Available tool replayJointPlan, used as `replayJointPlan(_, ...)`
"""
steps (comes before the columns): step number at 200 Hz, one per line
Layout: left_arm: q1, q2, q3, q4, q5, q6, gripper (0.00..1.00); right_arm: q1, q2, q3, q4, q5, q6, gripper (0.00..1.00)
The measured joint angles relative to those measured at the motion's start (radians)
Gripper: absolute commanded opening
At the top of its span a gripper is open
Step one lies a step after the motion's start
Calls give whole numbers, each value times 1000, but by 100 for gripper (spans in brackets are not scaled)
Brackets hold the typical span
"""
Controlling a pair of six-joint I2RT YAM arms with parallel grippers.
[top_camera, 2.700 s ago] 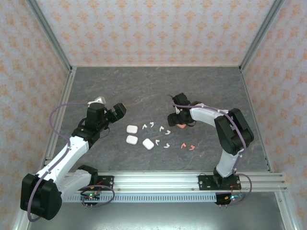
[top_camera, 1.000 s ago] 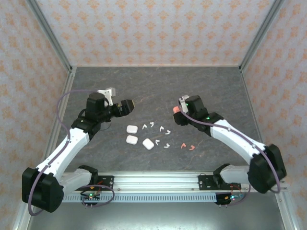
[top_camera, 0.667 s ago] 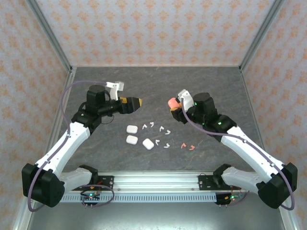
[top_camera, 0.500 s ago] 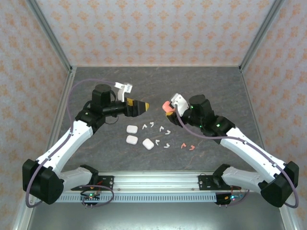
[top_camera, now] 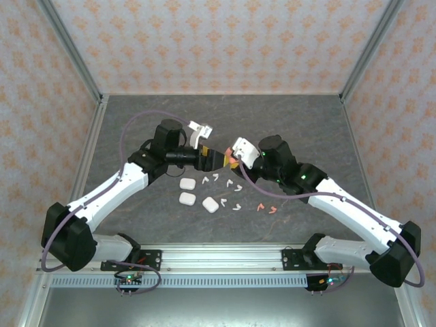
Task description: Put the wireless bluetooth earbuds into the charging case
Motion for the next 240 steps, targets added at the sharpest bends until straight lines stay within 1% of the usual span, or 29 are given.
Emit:
replayJointPlan(10,-4,6,1,10,3,-1,73,0,0,0,0,0,-2,42)
replayJointPlan(36,-16,30,16,24,4,-7,60,0,3,0,0,0,-3,42)
replayJointPlan(84,-26,54,25,43,29,-7,44,0,4,0,1,0,-6,42)
replayJointPlan(125,-39,64,26,53,55,-6,35,0,10,0,3,-2,-6,42)
replayJointPlan(146,-39,66,26,54,63,-5,28,0,10,0,11,-3,-5,43)
replayJointPlan(163,-39,66,27,53,67,-3,24,0,11,0,13,-3,-2,45)
replayJointPlan(185,-39,66,27,54,66,3,24,0,12,0,13,-3,13,53)
replayJointPlan(204,-39,66,24,64,56,12,22,0,11,0,13,-1,43,64)
replayJointPlan(223,-39,48,2,100,30,18,20,0,2,-10,21,0,85,78)
replayJointPlan(240,-39,15,-35,140,-14,20,14,-5,-29,-41,32,-9,116,89)
